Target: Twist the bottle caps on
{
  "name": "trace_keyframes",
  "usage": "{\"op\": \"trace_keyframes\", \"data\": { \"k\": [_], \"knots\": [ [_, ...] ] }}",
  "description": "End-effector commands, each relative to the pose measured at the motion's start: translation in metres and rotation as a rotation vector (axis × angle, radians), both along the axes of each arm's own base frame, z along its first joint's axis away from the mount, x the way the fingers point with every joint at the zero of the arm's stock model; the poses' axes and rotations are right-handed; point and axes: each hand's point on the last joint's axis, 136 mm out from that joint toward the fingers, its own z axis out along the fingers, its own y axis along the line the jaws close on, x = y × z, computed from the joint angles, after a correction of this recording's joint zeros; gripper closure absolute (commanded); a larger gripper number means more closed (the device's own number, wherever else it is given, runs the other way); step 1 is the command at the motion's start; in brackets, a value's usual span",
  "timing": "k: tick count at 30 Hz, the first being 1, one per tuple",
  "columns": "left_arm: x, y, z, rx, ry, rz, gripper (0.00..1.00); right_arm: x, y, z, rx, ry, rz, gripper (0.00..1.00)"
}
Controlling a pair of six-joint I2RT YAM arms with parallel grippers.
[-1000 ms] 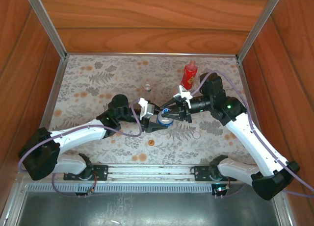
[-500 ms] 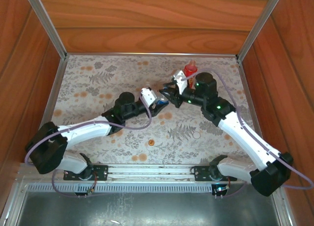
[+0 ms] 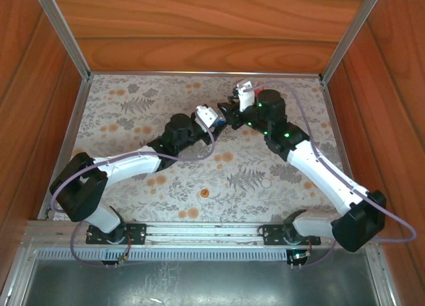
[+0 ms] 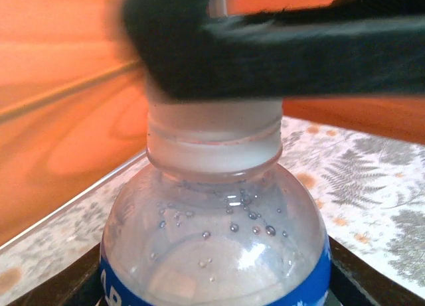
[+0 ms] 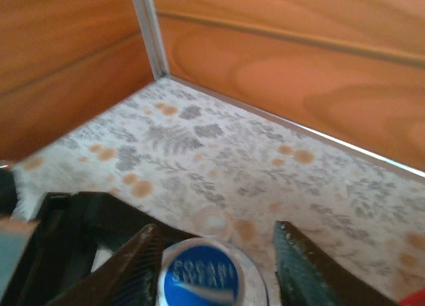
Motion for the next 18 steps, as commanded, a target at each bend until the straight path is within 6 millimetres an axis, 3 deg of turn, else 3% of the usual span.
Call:
{"op": "trace_keyframes", "data": {
  "k": [1, 9, 14, 18],
  "knots": [
    [-0.024, 0.0, 0.03, -0.095, -0.019, -0.22, 0.47, -0.033, -0.004, 0.025, -0.014, -0.088, 0.195, 0.42],
    [-0.08, -0.001, 0.05, -0.139, 0.042, -0.67, 0.47, -0.098, -0.004, 0.053, 0.028, -0.075, 0.582, 0.38],
    [-0.099, -0.004, 0.058, -0.144, 0.069, -0.83, 0.47, -0.109, 0.002, 0.061, 0.046, -0.066, 0.693, 0.39],
    [-0.109, -0.003, 0.064, -0.144, 0.063, -0.894, 0.47, -0.107, 0.005, 0.062, 0.045, -0.06, 0.723, 0.4]
  ]
}}
